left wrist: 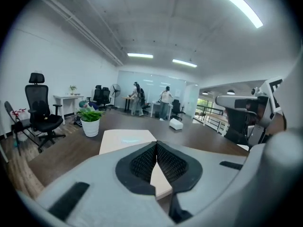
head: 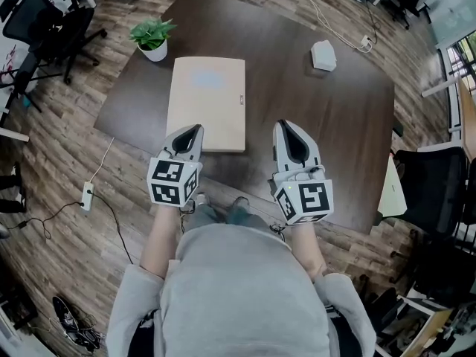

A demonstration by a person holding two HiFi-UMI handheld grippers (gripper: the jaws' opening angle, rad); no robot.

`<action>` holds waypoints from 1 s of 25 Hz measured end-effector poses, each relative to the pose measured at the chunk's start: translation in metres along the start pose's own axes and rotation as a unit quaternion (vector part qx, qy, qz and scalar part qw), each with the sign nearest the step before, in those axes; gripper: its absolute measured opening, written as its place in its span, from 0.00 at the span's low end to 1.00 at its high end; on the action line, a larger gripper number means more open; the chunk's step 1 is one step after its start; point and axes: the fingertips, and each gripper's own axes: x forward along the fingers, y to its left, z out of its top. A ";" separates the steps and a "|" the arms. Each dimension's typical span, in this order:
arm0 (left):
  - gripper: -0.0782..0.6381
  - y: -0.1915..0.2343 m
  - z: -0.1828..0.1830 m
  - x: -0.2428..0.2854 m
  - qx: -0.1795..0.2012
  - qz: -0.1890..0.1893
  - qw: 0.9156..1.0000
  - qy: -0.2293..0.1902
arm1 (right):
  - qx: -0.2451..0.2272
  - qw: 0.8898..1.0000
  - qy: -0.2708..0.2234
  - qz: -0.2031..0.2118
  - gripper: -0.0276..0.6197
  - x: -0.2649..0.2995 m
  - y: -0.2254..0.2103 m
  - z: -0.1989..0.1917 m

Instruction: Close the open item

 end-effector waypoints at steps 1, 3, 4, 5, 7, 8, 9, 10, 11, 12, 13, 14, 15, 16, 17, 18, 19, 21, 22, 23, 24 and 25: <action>0.12 0.000 0.006 -0.004 -0.002 0.001 1.000 -0.010 | 0.000 1.000 -0.001 0.001 0.06 0.001 0.000 0.001; 0.12 -0.001 0.019 -0.011 -0.007 0.002 1.000 -0.030 | 0.000 1.000 -0.002 0.004 0.06 0.002 0.000 0.002; 0.12 -0.001 0.025 -0.014 -0.007 0.003 0.999 -0.039 | 0.000 1.000 -0.002 0.005 0.06 0.003 0.000 0.003; 0.12 -0.002 0.030 -0.017 -0.007 0.005 0.999 -0.049 | 0.000 1.000 -0.003 0.007 0.06 0.003 0.000 0.004; 0.12 -0.002 0.042 -0.024 -0.006 0.010 0.998 -0.069 | -0.001 1.000 -0.005 0.011 0.06 0.005 0.000 0.006; 0.12 -0.002 0.048 -0.027 -0.007 0.013 0.997 -0.080 | -0.002 1.000 -0.006 0.013 0.06 0.005 0.000 0.007; 0.12 -0.002 0.053 -0.031 -0.010 0.015 0.996 -0.090 | -0.003 1.000 -0.007 0.014 0.06 0.006 0.000 0.008; 0.12 -0.001 0.058 -0.035 -0.012 0.018 0.995 -0.098 | -0.004 1.000 -0.009 0.016 0.06 0.006 0.000 0.010; 0.12 -0.001 0.063 -0.038 -0.013 0.020 0.994 -0.106 | -0.006 1.000 -0.010 0.017 0.06 0.005 0.001 0.012; 0.12 -0.001 0.067 -0.041 -0.012 0.024 0.993 -0.112 | -0.007 1.000 -0.012 0.017 0.06 0.005 0.001 0.014; 0.12 -0.001 0.072 -0.045 -0.009 0.028 0.992 -0.119 | -0.009 1.000 -0.014 0.018 0.06 0.005 0.001 0.016; 0.12 -0.001 0.076 -0.048 -0.004 0.034 0.992 -0.125 | -0.010 1.000 -0.016 0.019 0.06 0.004 0.001 0.018; 0.12 -0.001 0.080 -0.051 0.002 0.041 0.990 -0.132 | -0.012 1.000 -0.018 0.021 0.06 0.004 0.001 0.020; 0.12 -0.001 0.084 -0.054 0.008 0.048 0.989 -0.137 | -0.014 0.999 -0.021 0.022 0.06 0.003 0.001 0.023; 0.12 -0.002 0.087 -0.057 0.014 0.055 0.988 -0.143 | -0.016 0.999 -0.023 0.023 0.06 0.003 0.000 0.025; 0.12 -0.002 0.090 -0.060 0.019 0.060 0.987 -0.148 | -0.018 0.999 -0.026 0.024 0.06 0.002 0.000 0.028; 0.12 -0.003 0.093 -0.063 0.021 0.065 0.986 -0.154 | -0.020 0.999 -0.028 0.025 0.06 0.001 0.000 0.030; 0.12 -0.005 0.099 -0.068 0.022 0.073 0.983 -0.166 | -0.024 0.999 -0.033 0.028 0.06 -0.001 0.001 0.035; 0.12 -0.005 0.102 -0.071 0.022 0.075 0.982 -0.172 | -0.027 0.999 -0.035 0.030 0.06 -0.002 0.001 0.037; 0.12 -0.006 0.104 -0.074 0.020 0.077 0.981 -0.178 | -0.029 0.998 -0.037 0.032 0.06 -0.003 0.001 0.040; 0.12 -0.007 0.106 -0.076 0.018 0.079 0.980 -0.184 | -0.030 0.998 -0.039 0.032 0.06 -0.004 0.001 0.042; 0.12 -0.007 0.108 -0.079 0.016 0.080 0.978 -0.190 | -0.030 0.998 -0.041 0.032 0.06 -0.005 0.000 0.044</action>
